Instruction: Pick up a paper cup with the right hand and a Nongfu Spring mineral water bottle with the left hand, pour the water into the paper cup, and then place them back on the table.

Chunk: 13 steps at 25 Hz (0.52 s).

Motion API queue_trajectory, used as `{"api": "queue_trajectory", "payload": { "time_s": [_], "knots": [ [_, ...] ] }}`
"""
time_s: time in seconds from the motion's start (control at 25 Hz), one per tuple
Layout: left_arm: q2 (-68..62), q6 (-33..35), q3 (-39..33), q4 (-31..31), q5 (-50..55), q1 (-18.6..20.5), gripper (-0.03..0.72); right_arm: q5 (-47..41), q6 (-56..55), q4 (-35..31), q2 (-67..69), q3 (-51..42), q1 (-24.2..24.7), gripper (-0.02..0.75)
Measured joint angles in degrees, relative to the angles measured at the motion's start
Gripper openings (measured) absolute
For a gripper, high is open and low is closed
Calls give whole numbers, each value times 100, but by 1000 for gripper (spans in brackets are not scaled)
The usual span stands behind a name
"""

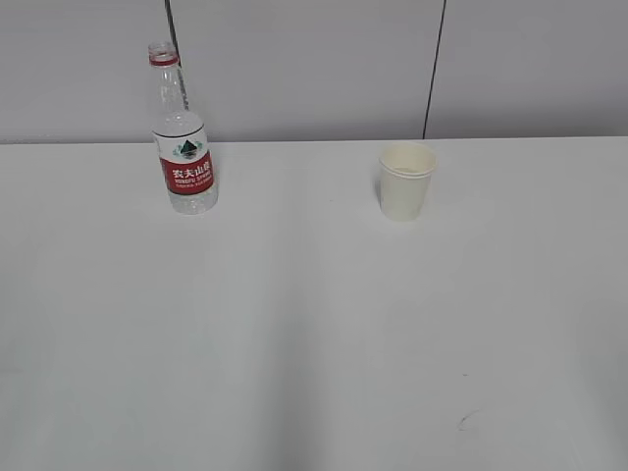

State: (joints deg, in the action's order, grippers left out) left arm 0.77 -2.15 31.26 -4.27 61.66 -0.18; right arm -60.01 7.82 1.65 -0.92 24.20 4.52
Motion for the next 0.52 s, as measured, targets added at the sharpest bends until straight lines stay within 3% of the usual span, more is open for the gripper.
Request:
{"api": "queue_trajectory", "payload": {
  "time_s": [0.52],
  "knots": [
    [0, 8, 0, 0, 0, 0, 453, 0, 0, 0, 0, 0, 0, 585]
  ]
}}
